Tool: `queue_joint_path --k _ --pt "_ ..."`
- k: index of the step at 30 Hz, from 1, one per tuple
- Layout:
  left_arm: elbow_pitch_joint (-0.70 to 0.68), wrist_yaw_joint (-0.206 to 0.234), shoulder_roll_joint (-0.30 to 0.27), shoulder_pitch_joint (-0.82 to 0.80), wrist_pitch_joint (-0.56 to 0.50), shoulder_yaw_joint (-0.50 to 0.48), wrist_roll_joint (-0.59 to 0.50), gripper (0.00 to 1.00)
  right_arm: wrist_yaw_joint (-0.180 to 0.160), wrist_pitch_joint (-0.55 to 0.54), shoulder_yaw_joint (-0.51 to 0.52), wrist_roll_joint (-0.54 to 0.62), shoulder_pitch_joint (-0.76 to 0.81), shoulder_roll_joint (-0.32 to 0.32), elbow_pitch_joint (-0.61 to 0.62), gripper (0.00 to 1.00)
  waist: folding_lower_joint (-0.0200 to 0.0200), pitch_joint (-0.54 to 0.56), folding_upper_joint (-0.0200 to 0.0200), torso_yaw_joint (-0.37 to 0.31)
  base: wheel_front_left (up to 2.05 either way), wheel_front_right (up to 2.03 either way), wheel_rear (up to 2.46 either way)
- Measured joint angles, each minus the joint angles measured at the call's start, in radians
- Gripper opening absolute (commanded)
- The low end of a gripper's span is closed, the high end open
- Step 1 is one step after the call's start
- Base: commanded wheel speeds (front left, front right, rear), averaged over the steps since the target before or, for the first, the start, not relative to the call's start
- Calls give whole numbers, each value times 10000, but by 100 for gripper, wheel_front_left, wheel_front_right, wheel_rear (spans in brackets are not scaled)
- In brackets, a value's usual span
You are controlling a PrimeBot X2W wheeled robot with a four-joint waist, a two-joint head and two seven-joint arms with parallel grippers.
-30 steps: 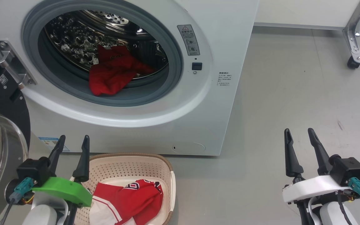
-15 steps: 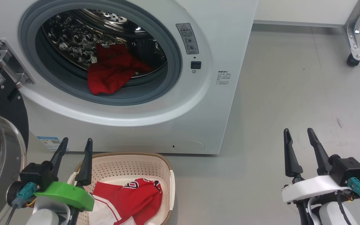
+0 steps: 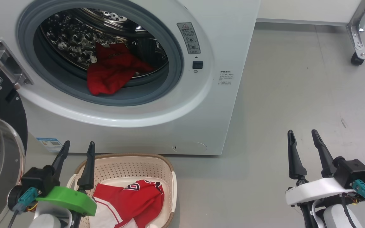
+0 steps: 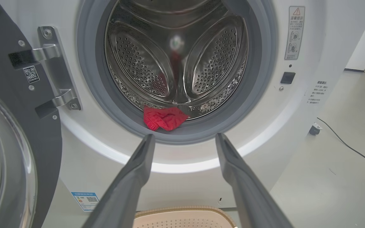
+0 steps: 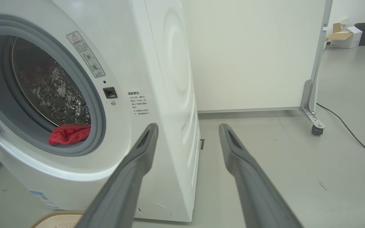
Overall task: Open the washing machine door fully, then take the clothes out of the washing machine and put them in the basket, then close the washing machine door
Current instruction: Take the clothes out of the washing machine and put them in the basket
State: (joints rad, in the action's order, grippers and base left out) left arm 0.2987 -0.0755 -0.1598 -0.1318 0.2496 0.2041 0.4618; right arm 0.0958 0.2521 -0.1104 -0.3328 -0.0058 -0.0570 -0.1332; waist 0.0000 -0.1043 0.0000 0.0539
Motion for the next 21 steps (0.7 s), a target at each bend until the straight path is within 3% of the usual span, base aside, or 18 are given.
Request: queue_joint_path --k 12,21 --pt "-267 0 0 38 25 -119 -2 100 2 0 -161 2 0 8 102 100 0 -316 0 -72 0 0 0" --pt "-556 -2 -192 -225 -192 -182 27 100 29 0 -416 96 -27 12 326 100 0 -1174 0 -315 0 0 0"
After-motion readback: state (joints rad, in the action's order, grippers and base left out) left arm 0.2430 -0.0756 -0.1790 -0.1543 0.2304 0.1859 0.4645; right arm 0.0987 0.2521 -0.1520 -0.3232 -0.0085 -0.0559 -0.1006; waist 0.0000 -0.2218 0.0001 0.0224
